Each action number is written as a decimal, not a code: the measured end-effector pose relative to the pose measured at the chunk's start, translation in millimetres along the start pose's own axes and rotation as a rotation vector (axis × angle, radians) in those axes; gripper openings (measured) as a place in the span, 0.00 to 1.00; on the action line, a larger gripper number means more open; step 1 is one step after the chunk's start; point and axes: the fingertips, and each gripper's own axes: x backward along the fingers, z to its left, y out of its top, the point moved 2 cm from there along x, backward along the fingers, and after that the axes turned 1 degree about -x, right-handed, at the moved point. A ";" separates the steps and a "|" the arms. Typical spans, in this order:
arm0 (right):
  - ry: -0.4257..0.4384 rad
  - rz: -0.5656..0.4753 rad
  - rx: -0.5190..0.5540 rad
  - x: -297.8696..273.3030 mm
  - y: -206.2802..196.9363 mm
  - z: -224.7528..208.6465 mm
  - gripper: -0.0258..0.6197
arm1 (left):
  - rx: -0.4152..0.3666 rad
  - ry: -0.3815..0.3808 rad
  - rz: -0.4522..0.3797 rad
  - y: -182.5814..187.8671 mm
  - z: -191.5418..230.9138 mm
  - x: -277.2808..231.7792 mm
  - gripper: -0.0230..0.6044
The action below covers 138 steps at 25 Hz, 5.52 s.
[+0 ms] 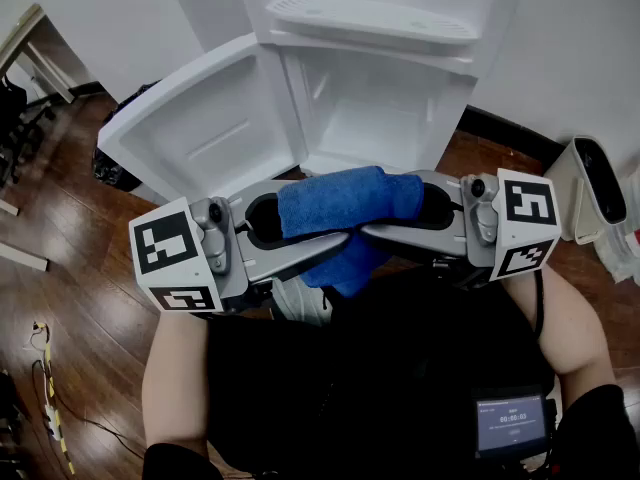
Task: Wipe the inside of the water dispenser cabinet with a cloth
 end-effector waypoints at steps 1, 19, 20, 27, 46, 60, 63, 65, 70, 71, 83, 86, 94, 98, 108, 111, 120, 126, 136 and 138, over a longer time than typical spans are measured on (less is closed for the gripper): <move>0.003 -0.003 -0.002 0.4 1.0 -0.2 0.17 | -0.006 0.002 0.000 0.8 -0.5 0.7 0.27; 0.016 -0.026 -0.082 -11.2 -2.0 2.7 0.59 | -0.004 -0.007 0.009 -0.5 -3.6 -4.6 0.21; 0.012 -0.036 -0.089 -10.4 -1.8 1.3 0.55 | 0.005 -0.016 0.014 -2.7 -5.1 -6.7 0.21; 0.007 -0.042 -0.125 -6.9 -2.7 -1.1 0.41 | 0.056 -0.028 0.011 -7.5 -2.6 -8.6 0.21; -0.107 0.055 0.257 -3.1 6.1 7.1 0.22 | 0.132 -0.040 -0.074 9.1 4.8 8.2 0.21; -0.052 0.022 -0.144 -5.4 -6.9 -11.2 0.21 | -0.036 0.046 0.050 -0.2 7.2 9.7 0.21; -0.088 0.008 -0.124 -7.5 -1.1 -16.6 0.20 | -0.088 0.084 0.057 5.0 11.2 19.6 0.26; -0.154 -0.001 -0.104 -7.4 5.0 -27.1 0.20 | -0.130 0.118 0.054 12.6 14.3 33.9 0.36; -0.447 0.004 -0.030 -3.6 32.3 -71.3 0.19 | -0.189 0.506 -0.025 45.7 30.3 95.4 0.51; -0.502 0.010 0.006 -6.9 41.5 -78.3 0.19 | -0.204 0.643 -0.036 50.0 36.0 114.0 0.46; -0.840 0.516 0.876 -169.8 138.3 -99.8 0.19 | -0.045 1.284 0.042 -7.3 110.5 270.9 0.50; -0.884 0.780 1.024 -188.3 143.8 -119.4 0.19 | -0.103 1.323 0.210 -20.1 135.6 289.4 0.56; -0.838 0.837 0.873 -191.0 113.3 -134.6 0.20 | -0.175 1.183 0.084 -10.5 183.3 295.4 0.59; -0.808 0.781 0.839 -179.5 108.6 -125.9 0.20 | -0.151 1.219 0.102 -11.1 194.4 307.7 0.59; -0.764 0.647 0.720 -143.0 109.3 -104.7 0.20 | -0.102 1.090 0.079 -17.1 165.6 292.0 0.39; -0.788 0.651 0.738 -129.3 110.0 -108.4 0.20 | -0.135 1.067 0.127 -24.0 116.1 266.9 0.38; -0.883 0.962 1.050 -169.2 124.2 -126.0 0.20 | -0.174 1.171 0.181 -31.6 73.3 228.0 0.39; -0.751 1.165 0.978 -190.6 76.7 -132.8 0.20 | -0.271 1.158 0.117 -33.0 69.6 223.3 0.39; -0.395 0.864 0.801 -233.1 49.2 -22.0 0.19 | -0.320 1.141 0.095 -32.6 70.5 226.1 0.40; -0.318 0.797 0.773 -243.1 41.8 5.3 0.19 | -0.324 1.139 0.095 -33.0 70.1 225.9 0.40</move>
